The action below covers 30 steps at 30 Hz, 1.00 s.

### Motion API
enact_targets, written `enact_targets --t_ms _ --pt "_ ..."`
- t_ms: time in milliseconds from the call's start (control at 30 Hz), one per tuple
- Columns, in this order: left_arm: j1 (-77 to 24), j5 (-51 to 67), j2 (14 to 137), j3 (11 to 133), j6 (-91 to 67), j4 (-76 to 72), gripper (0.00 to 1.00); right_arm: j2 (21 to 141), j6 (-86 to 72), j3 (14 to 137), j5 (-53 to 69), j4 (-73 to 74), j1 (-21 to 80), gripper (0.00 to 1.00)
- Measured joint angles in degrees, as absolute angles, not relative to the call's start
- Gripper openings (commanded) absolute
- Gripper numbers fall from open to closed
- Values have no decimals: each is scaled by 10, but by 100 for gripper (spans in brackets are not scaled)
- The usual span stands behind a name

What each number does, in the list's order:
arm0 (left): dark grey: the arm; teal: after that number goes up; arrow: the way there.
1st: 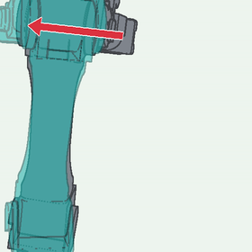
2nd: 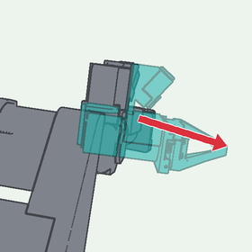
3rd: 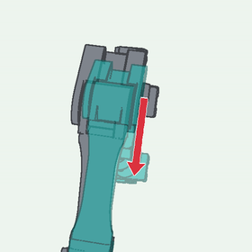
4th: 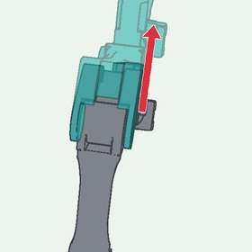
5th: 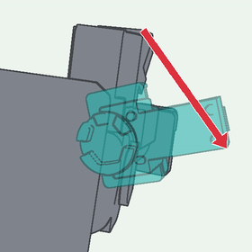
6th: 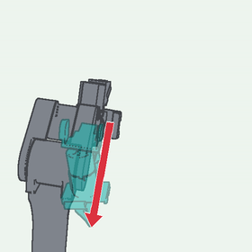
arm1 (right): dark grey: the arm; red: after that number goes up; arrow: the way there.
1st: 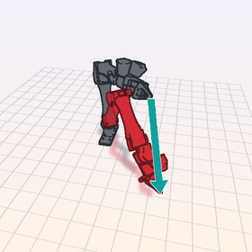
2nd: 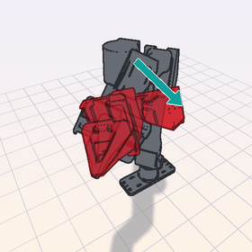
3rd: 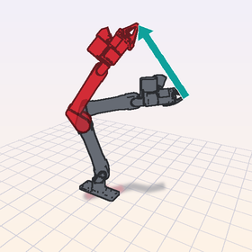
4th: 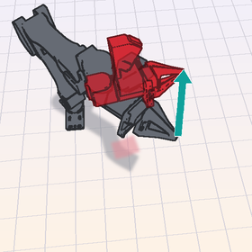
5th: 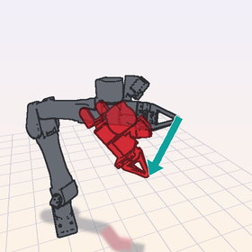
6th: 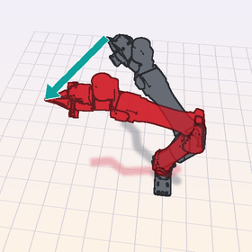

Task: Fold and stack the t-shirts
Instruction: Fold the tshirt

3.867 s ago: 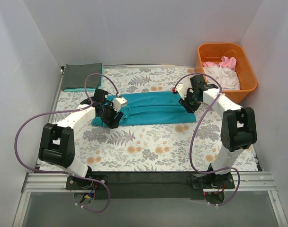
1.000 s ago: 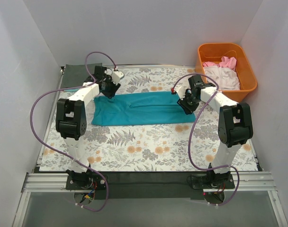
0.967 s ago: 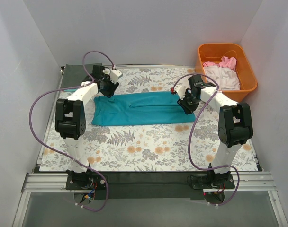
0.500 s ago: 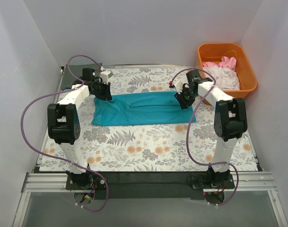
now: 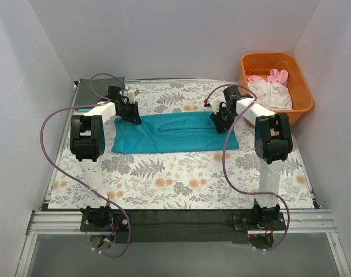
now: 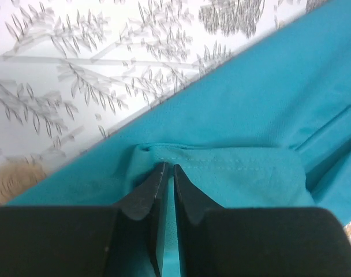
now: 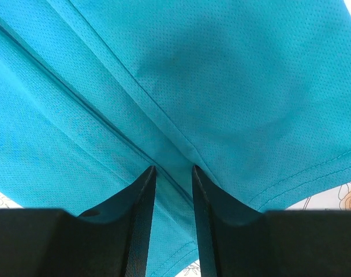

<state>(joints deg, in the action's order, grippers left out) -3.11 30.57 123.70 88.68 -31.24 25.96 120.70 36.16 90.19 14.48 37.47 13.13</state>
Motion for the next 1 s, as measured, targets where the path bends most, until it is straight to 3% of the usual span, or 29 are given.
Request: enact_targets --t_ms 167,367,667,867,1000 --pt "-31 299 1271 937 -328 249 21 1188 364 869 142 347 131 32" --pt "-31 299 1248 910 -335 251 31 1117 366 763 145 314 136 31" --pt "-32 263 1014 762 -345 282 27 909 362 554 202 402 180 33" --pt "-58 199 962 700 -376 273 13 913 363 652 194 416 172 30" --pt "-81 163 1010 687 -398 274 11 992 365 711 178 395 166 28"
